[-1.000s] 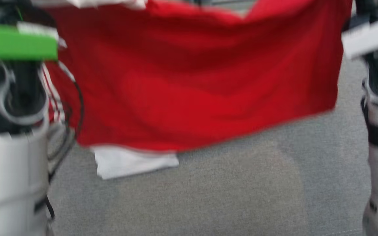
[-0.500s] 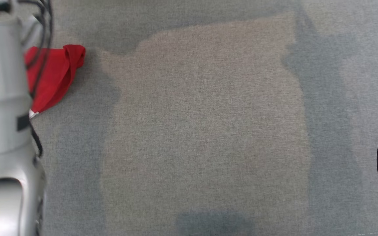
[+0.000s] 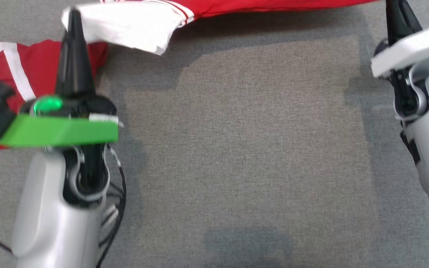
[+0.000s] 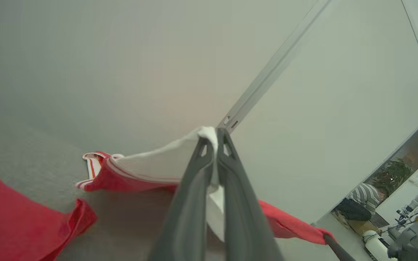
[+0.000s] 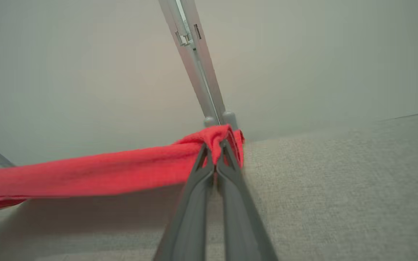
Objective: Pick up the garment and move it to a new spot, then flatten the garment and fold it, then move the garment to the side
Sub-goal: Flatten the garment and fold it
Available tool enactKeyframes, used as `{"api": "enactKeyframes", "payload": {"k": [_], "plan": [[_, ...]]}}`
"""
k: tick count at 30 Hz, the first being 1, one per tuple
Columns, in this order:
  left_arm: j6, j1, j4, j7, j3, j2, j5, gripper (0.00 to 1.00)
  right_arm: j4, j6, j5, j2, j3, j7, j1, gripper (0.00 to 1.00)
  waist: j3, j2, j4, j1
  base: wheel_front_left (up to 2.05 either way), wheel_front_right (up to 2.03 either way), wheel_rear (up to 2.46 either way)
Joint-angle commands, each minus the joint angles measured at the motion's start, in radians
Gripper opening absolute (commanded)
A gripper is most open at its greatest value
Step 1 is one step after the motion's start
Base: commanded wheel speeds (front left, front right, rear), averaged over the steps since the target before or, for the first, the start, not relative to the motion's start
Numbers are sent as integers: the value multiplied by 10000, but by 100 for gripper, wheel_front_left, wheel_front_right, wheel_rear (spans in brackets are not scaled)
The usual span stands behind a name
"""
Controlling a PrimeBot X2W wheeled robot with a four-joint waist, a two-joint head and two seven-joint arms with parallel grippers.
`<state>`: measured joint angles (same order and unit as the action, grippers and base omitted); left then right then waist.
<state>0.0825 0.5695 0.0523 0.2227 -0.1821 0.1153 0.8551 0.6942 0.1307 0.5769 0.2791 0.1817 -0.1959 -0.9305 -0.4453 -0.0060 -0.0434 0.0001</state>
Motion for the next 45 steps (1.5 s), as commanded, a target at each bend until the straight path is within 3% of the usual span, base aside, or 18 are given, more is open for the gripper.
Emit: {"api": "enactKeyframes", "payload": {"k": [1,7,14,33,45], "plan": [[-88,-668,-550,67,-8,102,-28,0,-282,0,384,241,39,-120,504,0,164,60,-40,-1,0,0,0],[-536,-2761,-2113,-72,-181,266,-164,0,-1571,0,1451,656,-112,-241,2428,0,563,60,-72,-1,0,0,0],[-835,-4135,-2640,-269,-372,384,-212,0,-2971,0,1274,629,-598,-356,4577,0,1171,60,-182,-1,0,0,0],[-1433,-8083,-2601,124,-838,87,-129,0,-6316,0,-799,-1241,-2542,738,9308,0,2955,60,45,-1,0,0,0],[-1536,-9429,-2626,251,-864,-101,5,0,-7304,0,-1300,-1972,-3187,1469,11145,0,3824,60,46,-1,0,0,0]]}}
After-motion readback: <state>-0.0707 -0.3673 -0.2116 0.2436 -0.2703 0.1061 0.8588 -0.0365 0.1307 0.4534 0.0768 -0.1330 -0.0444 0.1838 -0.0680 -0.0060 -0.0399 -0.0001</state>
